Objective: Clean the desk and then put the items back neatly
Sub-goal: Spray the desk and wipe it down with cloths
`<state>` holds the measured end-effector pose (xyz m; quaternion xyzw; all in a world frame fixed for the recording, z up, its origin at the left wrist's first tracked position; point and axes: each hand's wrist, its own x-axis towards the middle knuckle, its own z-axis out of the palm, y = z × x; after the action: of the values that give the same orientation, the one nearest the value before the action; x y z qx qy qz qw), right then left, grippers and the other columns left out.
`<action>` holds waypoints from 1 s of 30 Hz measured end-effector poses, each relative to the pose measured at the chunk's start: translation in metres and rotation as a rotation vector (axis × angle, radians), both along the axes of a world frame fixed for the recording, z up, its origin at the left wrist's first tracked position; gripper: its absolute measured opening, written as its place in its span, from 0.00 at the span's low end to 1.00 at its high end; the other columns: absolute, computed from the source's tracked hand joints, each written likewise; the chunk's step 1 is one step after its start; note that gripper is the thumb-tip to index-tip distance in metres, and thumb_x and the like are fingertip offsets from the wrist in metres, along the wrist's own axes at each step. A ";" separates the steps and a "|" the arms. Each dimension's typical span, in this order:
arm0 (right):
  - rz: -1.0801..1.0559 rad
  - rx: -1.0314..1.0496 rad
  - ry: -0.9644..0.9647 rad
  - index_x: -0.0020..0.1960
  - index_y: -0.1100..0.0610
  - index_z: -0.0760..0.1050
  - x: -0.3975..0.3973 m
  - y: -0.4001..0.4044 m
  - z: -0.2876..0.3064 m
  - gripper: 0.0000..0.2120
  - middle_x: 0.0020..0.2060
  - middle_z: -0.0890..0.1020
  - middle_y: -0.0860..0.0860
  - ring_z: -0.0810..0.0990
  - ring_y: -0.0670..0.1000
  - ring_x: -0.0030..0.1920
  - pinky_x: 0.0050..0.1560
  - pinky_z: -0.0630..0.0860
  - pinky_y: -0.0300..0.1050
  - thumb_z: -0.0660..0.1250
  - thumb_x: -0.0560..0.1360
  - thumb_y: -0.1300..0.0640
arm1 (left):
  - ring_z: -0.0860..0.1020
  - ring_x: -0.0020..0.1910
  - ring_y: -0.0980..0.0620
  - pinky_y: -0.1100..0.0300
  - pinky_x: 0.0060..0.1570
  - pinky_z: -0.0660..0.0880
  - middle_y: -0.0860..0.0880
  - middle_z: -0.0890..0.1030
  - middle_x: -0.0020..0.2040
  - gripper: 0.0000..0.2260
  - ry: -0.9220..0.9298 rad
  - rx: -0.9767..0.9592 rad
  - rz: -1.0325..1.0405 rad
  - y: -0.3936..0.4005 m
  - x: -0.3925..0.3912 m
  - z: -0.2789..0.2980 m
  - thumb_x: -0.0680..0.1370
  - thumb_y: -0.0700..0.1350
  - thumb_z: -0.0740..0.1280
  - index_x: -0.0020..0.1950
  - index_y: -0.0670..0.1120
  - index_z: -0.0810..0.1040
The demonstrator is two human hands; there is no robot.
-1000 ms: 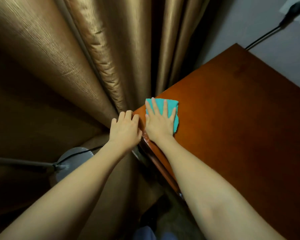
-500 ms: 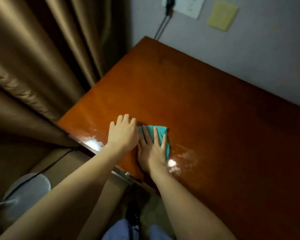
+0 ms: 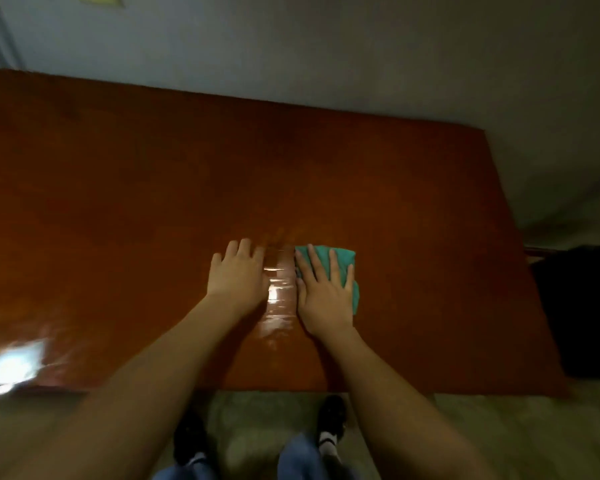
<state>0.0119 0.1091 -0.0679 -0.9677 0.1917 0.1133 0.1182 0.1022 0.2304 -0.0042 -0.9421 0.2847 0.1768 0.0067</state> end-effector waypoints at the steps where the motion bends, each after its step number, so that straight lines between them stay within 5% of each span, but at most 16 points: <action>1: -0.032 -0.004 0.010 0.76 0.43 0.37 -0.012 -0.027 0.000 0.28 0.74 0.37 0.41 0.34 0.53 0.75 0.68 0.28 0.57 0.30 0.76 0.42 | 0.62 0.70 0.46 0.50 0.66 0.64 0.46 0.64 0.71 0.21 0.003 -0.003 -0.030 -0.025 -0.011 -0.001 0.80 0.51 0.56 0.73 0.48 0.61; 5: -0.140 -0.017 0.023 0.76 0.42 0.37 -0.056 -0.130 -0.002 0.24 0.76 0.40 0.42 0.34 0.52 0.75 0.70 0.30 0.58 0.42 0.83 0.46 | 0.61 0.71 0.46 0.49 0.68 0.62 0.45 0.63 0.72 0.22 0.016 -0.016 -0.133 -0.124 -0.050 -0.004 0.80 0.51 0.56 0.73 0.47 0.61; 15: -0.317 -0.049 -0.001 0.76 0.43 0.39 -0.127 -0.287 -0.005 0.24 0.77 0.42 0.43 0.38 0.53 0.76 0.73 0.36 0.61 0.42 0.83 0.47 | 0.62 0.70 0.48 0.50 0.68 0.62 0.46 0.64 0.70 0.22 0.034 -0.019 -0.301 -0.268 -0.107 -0.013 0.80 0.52 0.58 0.72 0.48 0.62; 30: -0.615 -0.049 0.042 0.76 0.44 0.36 -0.187 -0.264 -0.006 0.25 0.77 0.39 0.44 0.37 0.55 0.76 0.72 0.36 0.63 0.42 0.83 0.47 | 0.61 0.71 0.46 0.48 0.69 0.61 0.45 0.63 0.71 0.22 0.022 -0.025 -0.336 -0.264 -0.125 -0.006 0.80 0.51 0.57 0.72 0.46 0.62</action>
<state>-0.1751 -0.1547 -0.0744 -0.8643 0.4807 0.0873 0.1194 -0.0232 -0.0339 -0.0099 -0.8793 0.4405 0.1797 0.0215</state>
